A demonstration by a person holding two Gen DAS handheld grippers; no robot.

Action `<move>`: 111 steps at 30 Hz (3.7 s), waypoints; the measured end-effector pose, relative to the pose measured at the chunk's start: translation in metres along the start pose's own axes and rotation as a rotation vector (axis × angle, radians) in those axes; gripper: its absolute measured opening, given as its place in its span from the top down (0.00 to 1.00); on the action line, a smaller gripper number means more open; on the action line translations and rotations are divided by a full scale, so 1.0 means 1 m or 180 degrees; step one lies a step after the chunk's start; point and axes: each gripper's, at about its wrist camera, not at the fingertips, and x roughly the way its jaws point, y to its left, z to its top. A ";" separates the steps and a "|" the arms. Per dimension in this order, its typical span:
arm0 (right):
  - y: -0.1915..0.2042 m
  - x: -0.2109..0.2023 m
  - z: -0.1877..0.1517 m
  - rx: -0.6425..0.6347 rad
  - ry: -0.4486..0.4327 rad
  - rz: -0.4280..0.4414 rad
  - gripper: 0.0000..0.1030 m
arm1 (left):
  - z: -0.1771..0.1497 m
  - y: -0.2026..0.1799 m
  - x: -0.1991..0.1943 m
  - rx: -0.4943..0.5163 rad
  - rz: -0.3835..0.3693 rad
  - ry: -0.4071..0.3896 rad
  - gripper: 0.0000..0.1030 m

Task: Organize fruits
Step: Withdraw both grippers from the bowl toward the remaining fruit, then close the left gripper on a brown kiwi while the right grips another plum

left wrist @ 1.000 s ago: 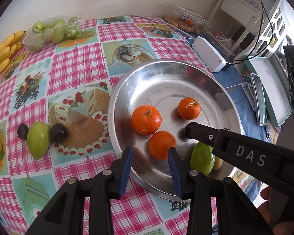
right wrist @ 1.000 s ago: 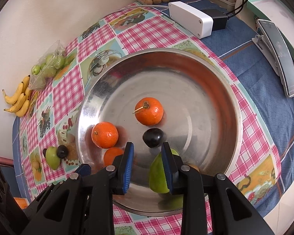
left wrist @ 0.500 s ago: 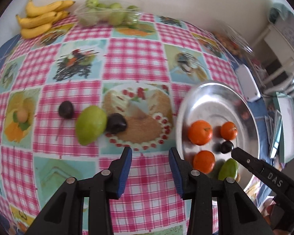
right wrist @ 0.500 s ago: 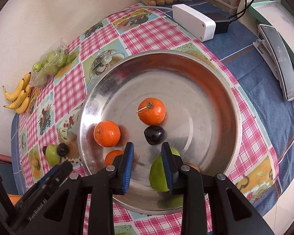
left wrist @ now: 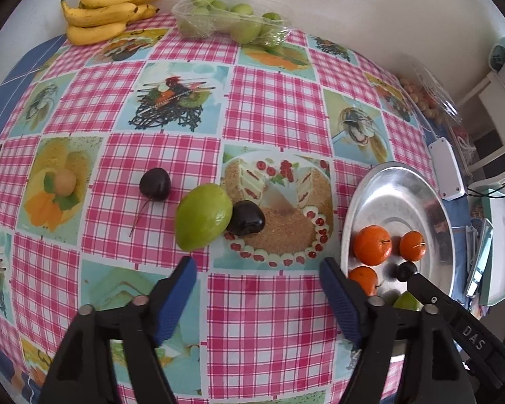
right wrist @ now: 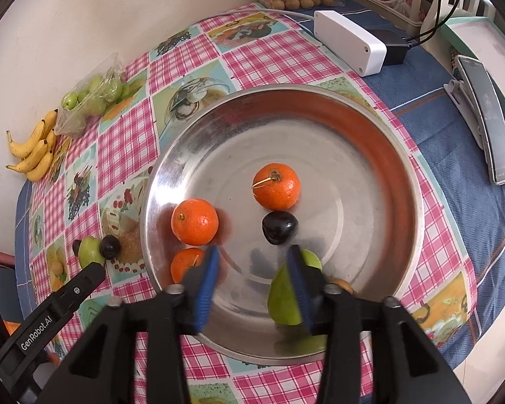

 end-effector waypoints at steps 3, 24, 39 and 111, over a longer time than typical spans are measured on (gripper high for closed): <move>0.002 0.001 0.000 -0.0043 0.0013 -0.0018 0.41 | 0.000 0.006 0.002 -0.0055 0.0076 -0.0002 0.16; 0.003 0.011 -0.003 -0.0111 0.0101 -0.0125 0.21 | -0.001 0.028 0.007 -0.0244 0.0375 -0.0062 0.00; 0.002 0.011 -0.004 -0.0104 0.0043 -0.0140 0.00 | 0.000 0.028 0.008 -0.0161 0.0463 -0.0093 0.00; 0.154 0.059 -0.016 -0.1147 0.0009 0.0477 0.59 | 0.062 0.186 -0.003 -0.0705 0.0312 -0.0265 0.36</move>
